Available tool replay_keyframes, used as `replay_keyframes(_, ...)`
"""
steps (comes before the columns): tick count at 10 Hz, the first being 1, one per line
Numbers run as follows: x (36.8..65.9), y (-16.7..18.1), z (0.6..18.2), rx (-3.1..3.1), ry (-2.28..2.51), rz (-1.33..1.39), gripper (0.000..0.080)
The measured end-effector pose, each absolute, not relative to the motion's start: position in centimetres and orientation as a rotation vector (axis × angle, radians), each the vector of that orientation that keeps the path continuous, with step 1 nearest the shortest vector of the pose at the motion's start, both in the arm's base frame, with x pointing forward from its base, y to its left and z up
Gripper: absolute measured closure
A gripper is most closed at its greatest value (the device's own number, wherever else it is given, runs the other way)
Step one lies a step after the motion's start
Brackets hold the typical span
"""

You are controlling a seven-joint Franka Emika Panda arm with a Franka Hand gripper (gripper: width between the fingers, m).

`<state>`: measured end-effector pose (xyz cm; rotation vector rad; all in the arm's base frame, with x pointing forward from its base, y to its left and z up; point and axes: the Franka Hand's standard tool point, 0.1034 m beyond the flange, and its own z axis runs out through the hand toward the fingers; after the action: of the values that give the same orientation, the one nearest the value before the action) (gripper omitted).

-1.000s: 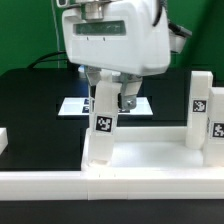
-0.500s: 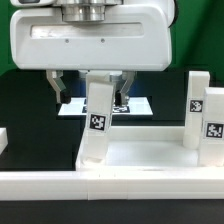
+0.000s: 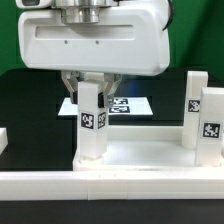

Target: Assemble desk

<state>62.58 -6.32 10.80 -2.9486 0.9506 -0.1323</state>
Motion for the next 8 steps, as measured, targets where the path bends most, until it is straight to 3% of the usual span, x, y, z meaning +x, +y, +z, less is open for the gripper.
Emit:
replay_keyframes(4,63.3,-6.8,10.7,-2.634,1.608,-0.063,0.0511)
replay_keyframes(8,63.4,-6.2,10.5,-1.899,2.297,0.006,0.0508)
